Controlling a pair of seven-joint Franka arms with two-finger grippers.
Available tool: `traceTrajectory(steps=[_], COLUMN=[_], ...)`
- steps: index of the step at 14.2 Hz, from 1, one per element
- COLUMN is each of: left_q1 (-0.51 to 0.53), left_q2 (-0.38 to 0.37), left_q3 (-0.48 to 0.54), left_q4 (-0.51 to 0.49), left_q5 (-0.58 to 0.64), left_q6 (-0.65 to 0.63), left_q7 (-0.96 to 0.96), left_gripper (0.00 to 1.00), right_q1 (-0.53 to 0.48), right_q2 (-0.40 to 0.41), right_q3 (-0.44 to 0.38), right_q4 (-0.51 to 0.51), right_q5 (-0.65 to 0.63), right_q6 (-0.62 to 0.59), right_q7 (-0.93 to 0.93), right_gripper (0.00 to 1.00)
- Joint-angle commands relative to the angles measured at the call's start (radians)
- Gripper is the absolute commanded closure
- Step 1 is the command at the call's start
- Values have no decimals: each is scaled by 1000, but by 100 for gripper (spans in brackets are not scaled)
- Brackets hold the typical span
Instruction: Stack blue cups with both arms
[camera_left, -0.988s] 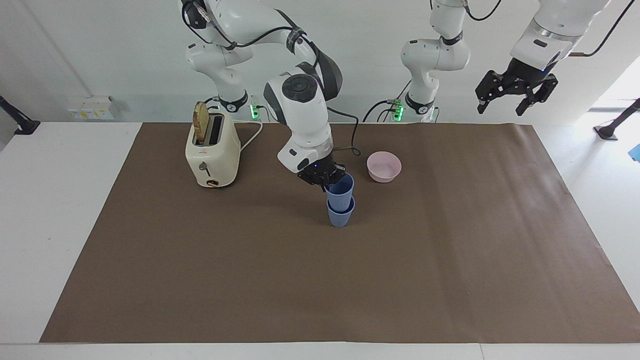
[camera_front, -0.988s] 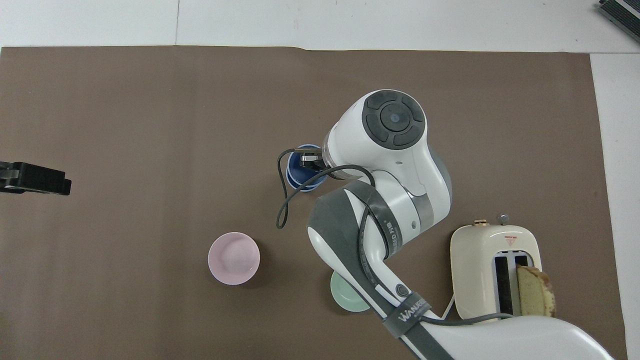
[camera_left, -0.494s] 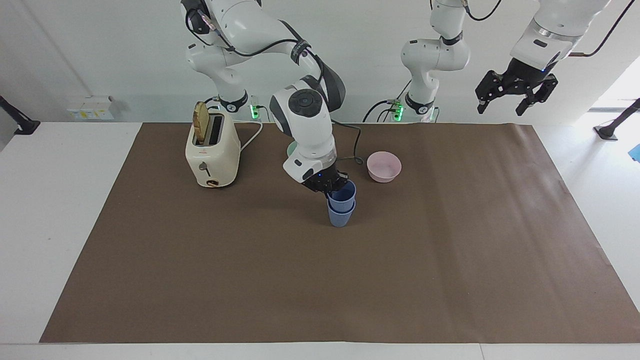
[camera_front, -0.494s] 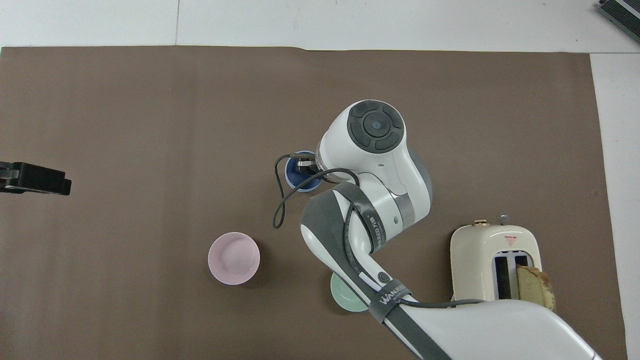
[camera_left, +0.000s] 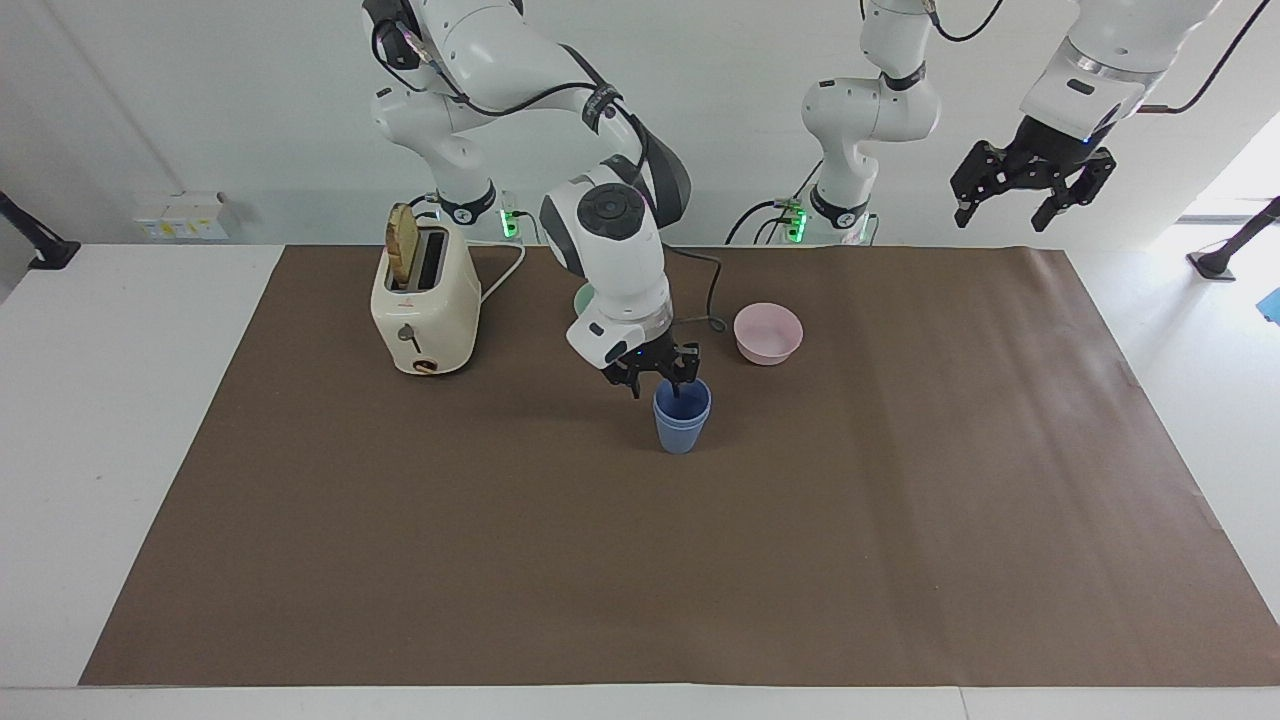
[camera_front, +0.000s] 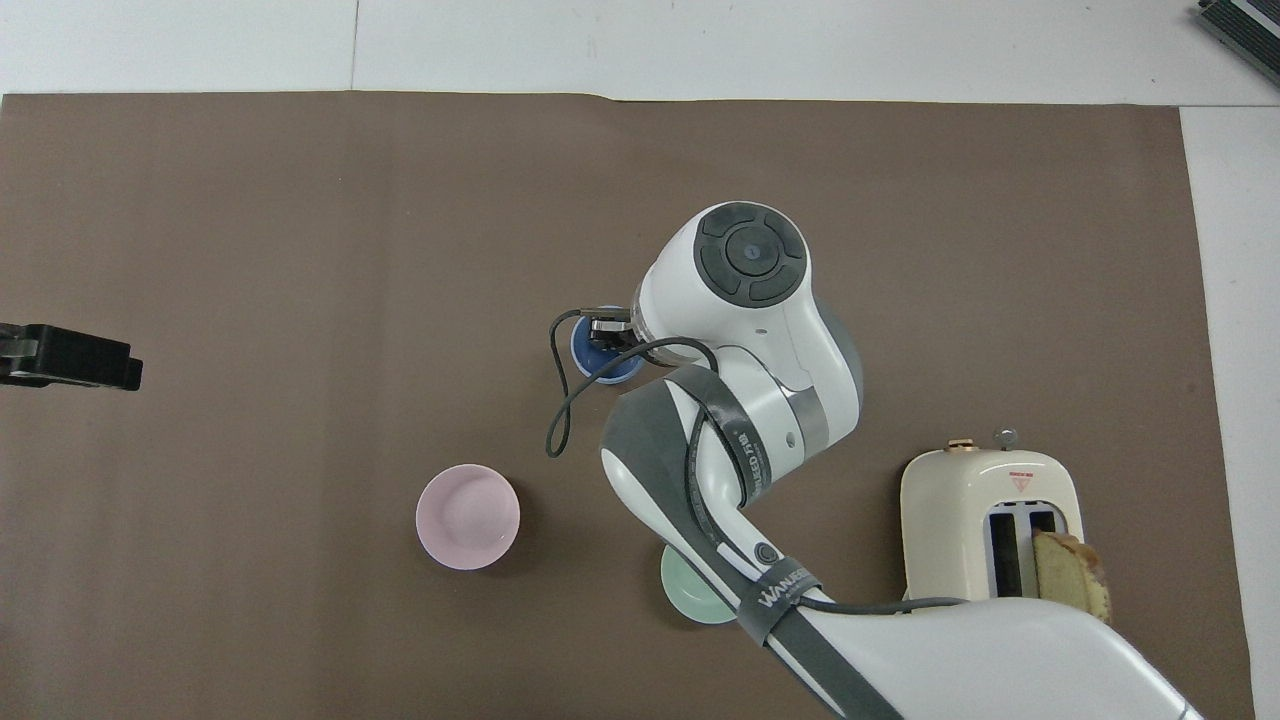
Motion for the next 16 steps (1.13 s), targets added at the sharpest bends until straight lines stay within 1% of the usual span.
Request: traceTrajectory(steps=[1,3,4,7,11,13,16], left_q1=[7,7,8,7,7,7,7], left_q2=[-13,-13,-13,-13,-13,-13,-13], left_q3=[-3,-3,-3,-3,-3,-3,-3], left_q4=[-5,-5,-5,-5,-5,-5,-5], left_q5=[8,8,8,8,8,8,8], left_q6=[-16,-16,-16,-16,-16,-16,-16], left_q7=[8,8,8,8,8,8,8], left_gripper=[0,0,0,0,0,0,0], right_q1=[-14,-29,-52,-144,-239,-287,-347], right_q2=[-9,-12,-22,-54,-100,-143,-190], right_q3=[2,-7,-9,-9,-10,-12,-13], right_q4=[-1,31,43,62,63,63,63], right_q5=[4,-20,-42,-39,-47,-48,-87], right_q6=[23,22,10,-15,-121,-167,-292], right_q7=[0,-14,-41,-127,-236,-270,-353], right_gripper=[0,0,0,0,0,0,0])
